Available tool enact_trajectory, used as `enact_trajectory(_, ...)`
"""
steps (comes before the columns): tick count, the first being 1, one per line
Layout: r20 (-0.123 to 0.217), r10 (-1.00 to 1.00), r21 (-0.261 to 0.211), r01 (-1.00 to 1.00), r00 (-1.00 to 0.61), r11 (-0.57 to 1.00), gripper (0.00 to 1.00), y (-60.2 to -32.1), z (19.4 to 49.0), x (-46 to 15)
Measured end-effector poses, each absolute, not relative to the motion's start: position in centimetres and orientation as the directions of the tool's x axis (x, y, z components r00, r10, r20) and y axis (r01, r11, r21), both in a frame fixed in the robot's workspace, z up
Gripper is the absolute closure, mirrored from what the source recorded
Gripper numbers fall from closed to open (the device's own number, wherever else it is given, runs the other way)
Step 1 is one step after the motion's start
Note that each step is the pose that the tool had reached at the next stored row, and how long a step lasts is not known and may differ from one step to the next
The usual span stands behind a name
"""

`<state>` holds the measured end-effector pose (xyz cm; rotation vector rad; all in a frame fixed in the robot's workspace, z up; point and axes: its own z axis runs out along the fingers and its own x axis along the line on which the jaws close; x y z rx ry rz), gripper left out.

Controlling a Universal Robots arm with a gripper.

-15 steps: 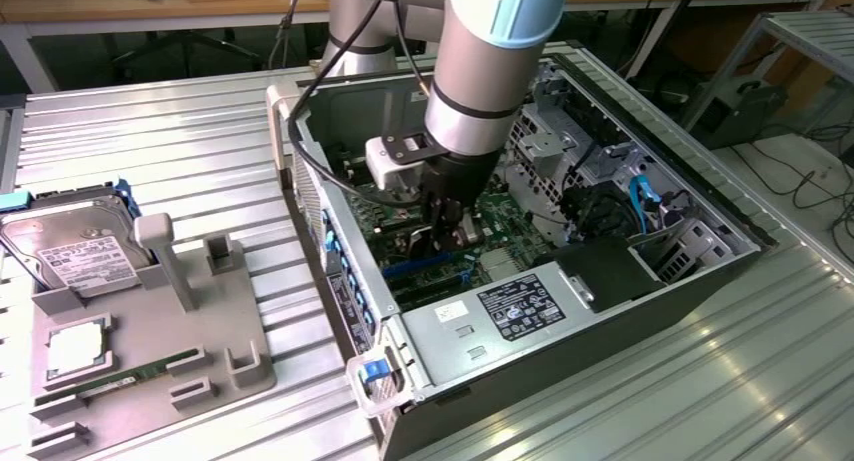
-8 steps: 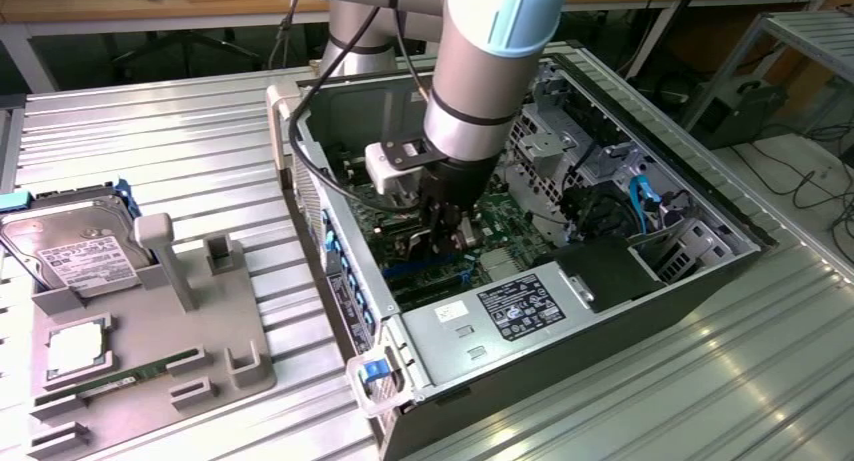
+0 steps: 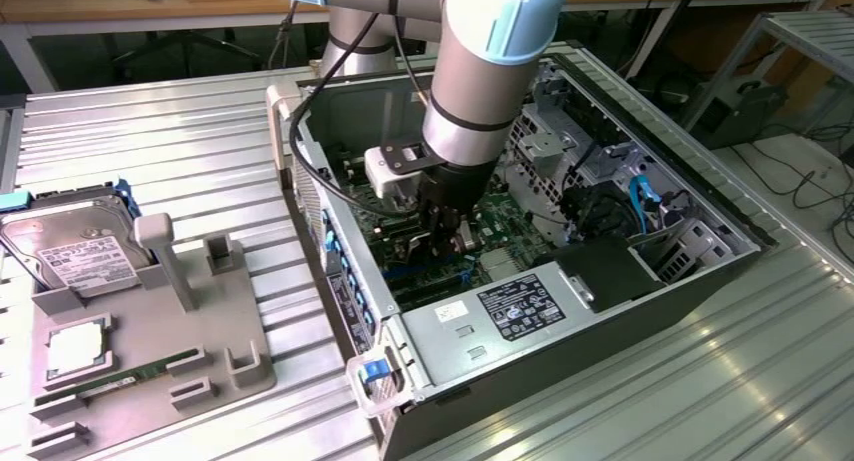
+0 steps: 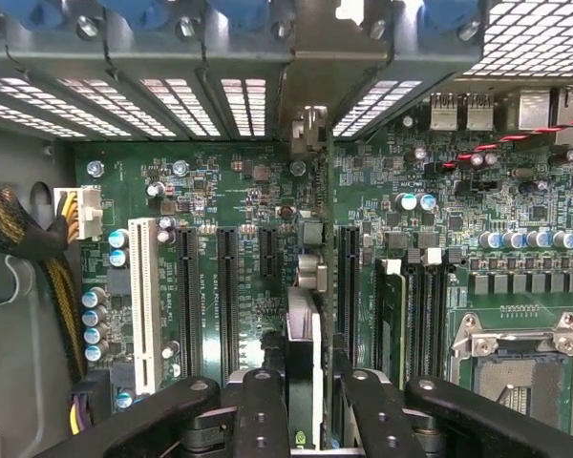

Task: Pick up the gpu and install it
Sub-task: 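Insert the gpu into the slot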

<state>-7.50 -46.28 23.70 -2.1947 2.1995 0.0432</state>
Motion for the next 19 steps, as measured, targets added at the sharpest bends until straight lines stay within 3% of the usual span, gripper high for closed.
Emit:
enact_trajectory(15,-0.044,-0.999,-0.006,-1.000,-0.002,0.002,0.73,-46.3,22.8,-7.5)
enact_trajectory(19,-0.044,-0.999,-0.008,-1.000,-0.002,0.002,0.66,-46.3,23.2,-7.5)
